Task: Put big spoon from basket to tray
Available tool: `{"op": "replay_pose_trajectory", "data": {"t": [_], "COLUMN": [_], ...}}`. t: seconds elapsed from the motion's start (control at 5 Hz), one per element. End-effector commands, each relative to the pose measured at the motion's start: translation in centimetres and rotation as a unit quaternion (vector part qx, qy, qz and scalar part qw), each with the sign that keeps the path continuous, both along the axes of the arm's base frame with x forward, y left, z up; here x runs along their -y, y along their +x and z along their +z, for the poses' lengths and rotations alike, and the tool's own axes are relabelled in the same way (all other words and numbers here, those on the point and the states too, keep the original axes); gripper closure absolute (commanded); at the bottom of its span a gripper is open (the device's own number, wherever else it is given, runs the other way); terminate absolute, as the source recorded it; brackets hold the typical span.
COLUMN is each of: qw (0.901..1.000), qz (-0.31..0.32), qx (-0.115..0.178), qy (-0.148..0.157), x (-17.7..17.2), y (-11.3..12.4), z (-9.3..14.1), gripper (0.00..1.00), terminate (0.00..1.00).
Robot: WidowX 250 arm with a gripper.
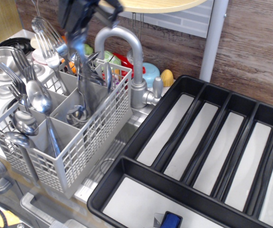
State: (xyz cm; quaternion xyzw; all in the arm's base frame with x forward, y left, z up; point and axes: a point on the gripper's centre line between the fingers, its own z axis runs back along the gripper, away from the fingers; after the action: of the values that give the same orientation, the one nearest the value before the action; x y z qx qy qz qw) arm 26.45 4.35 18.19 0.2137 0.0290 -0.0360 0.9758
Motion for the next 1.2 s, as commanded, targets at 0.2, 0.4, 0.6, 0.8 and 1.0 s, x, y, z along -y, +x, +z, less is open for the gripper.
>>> {"op": "replay_pose_trajectory", "data": {"t": [0.2, 0.4, 0.6, 0.8, 1.0], "qw": [0.9972, 0.9931, 0.9922, 0.9923, 0.991], "qz": [0.023, 0.054, 0.042, 0.022, 0.003], "qx": [-0.008, 0.026, 0.048, 0.053, 0.05], "qy": [-0.071, -0.101, -0.107, -0.109, -0.124], "x": [6.1, 8.0, 8.9, 8.9, 9.0], "y": [2.7, 3.0, 4.0, 5.1, 5.7], "z": [1.3, -0.4, -2.4, -4.4, -6.3], "gripper": [1.0, 1.0, 1.0, 1.0, 1.0], "terminate": [0.0, 0.0, 0.0, 0.0, 0.0]}}
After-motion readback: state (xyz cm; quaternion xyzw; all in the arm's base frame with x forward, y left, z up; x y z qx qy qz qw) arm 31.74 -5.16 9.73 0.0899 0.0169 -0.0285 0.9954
